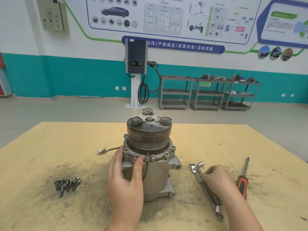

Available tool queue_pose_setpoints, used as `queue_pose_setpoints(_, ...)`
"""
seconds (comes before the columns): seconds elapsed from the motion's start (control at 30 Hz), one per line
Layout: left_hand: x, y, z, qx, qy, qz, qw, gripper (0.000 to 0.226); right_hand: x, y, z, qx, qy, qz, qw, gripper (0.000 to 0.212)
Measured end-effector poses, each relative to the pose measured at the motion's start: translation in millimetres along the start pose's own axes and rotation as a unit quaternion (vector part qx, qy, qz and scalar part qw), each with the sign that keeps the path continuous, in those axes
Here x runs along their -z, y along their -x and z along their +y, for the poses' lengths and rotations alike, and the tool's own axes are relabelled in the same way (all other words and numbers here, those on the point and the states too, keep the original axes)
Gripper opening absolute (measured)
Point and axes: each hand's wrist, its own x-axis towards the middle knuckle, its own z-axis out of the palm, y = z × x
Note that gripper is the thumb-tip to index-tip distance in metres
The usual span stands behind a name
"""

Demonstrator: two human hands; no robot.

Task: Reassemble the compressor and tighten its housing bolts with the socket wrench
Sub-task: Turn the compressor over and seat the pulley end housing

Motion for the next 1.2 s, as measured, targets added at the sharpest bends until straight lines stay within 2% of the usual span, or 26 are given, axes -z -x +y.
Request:
queue_pose_setpoints(0.1, 0, 0, -1, 0.000, 0.011, 0.003, 1.000, 0.058, -1, 4, -6, 0.010, 0.033, 0.035, 0.999, 0.026)
queue_pose_setpoints(0.17, -1, 0, -2, 0.000, 0.021, 0.005, 1.000, 0.058, -1, 11, -13, 0.062, -0.051, 0.092, 0.992, 0.025)
queue_pose_setpoints(0.2, -1, 0, -2, 0.001, 0.025, 0.005, 1.000, 0.057, -1, 18, -19, 0.107, -0.135, 0.115, 0.978, 0.024)
queue_pose_setpoints(0.27, -1, 0, -1, 0.004, 0.038, 0.001, 0.999, 0.053, -1, 37, -36, 0.202, -0.290, 0.125, 0.927, 0.027)
queue_pose_setpoints(0.33, 1, 1, -2, 0.002, 0.054, -0.005, 0.999, 0.050, -6, 54, -53, 0.273, -0.358, 0.105, 0.887, 0.031)
queue_pose_setpoints(0.4, 2, 1, -3, 0.005, 0.071, -0.008, 0.997, 0.049, -14, 68, -67, 0.311, -0.379, 0.054, 0.870, 0.040)
queue_pose_setpoints(0.47, 0, 3, -3, 0.029, 0.102, 0.002, 0.994, 0.052, -23, 77, -79, 0.334, -0.358, 0.023, 0.872, 0.061)
queue_pose_setpoints(0.53, -3, 8, -4, 0.034, 0.114, 0.032, 0.992, 0.046, -29, 84, -86, 0.349, -0.317, 0.052, 0.880, 0.069)
queue_pose_setpoints(0.63, -1, 9, -3, -0.057, -0.012, 0.047, 0.997, 0.035, -29, 88, -83, 0.341, -0.230, 0.114, 0.904, 0.066)
queue_pose_setpoints(0.7, 6, 3, -5, -0.133, -0.098, 0.015, 0.986, 0.033, -20, 81, -81, 0.333, -0.152, 0.140, 0.920, 0.082)
queue_pose_setpoints(0.73, 9, -1, -4, -0.146, -0.125, -0.008, 0.981, 0.033, -12, 77, -81, 0.326, -0.108, 0.140, 0.929, 0.087)
queue_pose_setpoints(0.8, 15, -7, -1, -0.147, -0.168, -0.057, 0.973, 0.033, 4, 70, -83, 0.336, 0.001, 0.106, 0.936, 0.075)
queue_pose_setpoints(0.83, 18, -8, 0, -0.144, -0.184, -0.083, 0.969, 0.032, 12, 68, -85, 0.352, 0.058, 0.083, 0.930, 0.067)
queue_pose_setpoints(0.9, 21, -11, 4, -0.140, -0.201, -0.131, 0.961, 0.029, 22, 64, -87, 0.393, 0.128, 0.061, 0.909, 0.064)
queue_pose_setpoints(1.1, 27, -21, 14, -0.151, -0.248, -0.207, 0.934, 0.040, 34, 54, -93, 0.413, 0.226, 0.036, 0.881, 0.075)
queue_pose_setpoints(1.2, 27, -22, 17, -0.139, -0.238, -0.211, 0.938, 0.033, 31, 57, -93, 0.411, 0.235, 0.038, 0.880, 0.075)
